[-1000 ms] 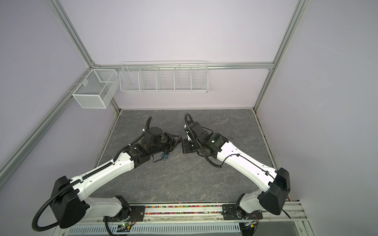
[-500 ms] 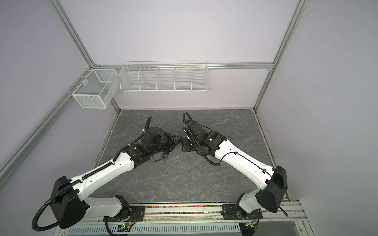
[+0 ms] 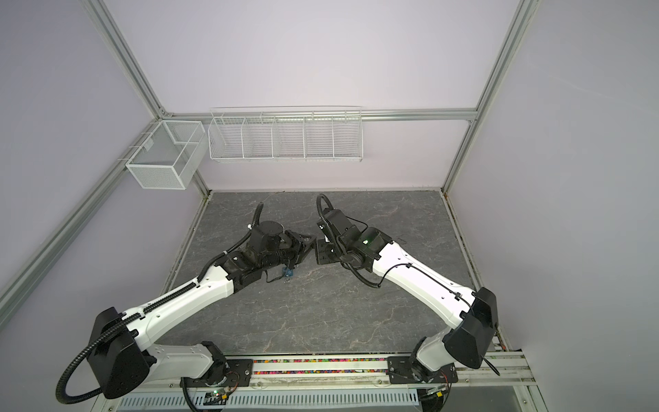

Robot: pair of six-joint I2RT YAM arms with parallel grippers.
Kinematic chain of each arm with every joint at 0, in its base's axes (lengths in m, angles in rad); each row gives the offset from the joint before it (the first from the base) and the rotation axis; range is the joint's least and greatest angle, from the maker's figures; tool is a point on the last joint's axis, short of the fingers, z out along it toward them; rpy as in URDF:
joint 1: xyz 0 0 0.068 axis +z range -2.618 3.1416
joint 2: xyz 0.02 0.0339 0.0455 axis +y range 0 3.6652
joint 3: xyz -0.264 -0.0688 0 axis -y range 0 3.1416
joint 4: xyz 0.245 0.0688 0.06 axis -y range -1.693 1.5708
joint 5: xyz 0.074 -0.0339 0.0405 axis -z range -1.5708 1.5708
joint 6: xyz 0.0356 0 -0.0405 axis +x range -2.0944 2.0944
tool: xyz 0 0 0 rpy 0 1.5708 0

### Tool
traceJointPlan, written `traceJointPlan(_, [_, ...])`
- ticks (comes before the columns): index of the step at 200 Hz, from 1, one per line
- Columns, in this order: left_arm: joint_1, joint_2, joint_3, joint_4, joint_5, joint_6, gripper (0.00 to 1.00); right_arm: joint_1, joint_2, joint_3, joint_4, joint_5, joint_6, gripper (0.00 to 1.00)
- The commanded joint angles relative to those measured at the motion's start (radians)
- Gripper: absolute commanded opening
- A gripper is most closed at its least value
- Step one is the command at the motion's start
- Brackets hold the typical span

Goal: Unlock with the key

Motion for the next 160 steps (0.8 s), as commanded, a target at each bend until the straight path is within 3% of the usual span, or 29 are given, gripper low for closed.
traceJointPlan(1, [0.0, 0.002, 0.007, 0.039, 0.018, -0.025, 0.04, 0.006, 0.011, 0.006, 0.01, 0.014, -0.004, 0.07])
traceJointPlan(88, [-0.001, 0.006, 0.017, 0.028, 0.023, -0.016, 0.04, 0.01, 0.008, 0.024, -0.003, 0.081, -0.037, 0.07])
traceJointPlan(160, [-0.006, 0.009, 0.036, 0.02, 0.021, -0.012, 0.04, 0.025, 0.044, 0.032, -0.003, 0.069, -0.04, 0.07])
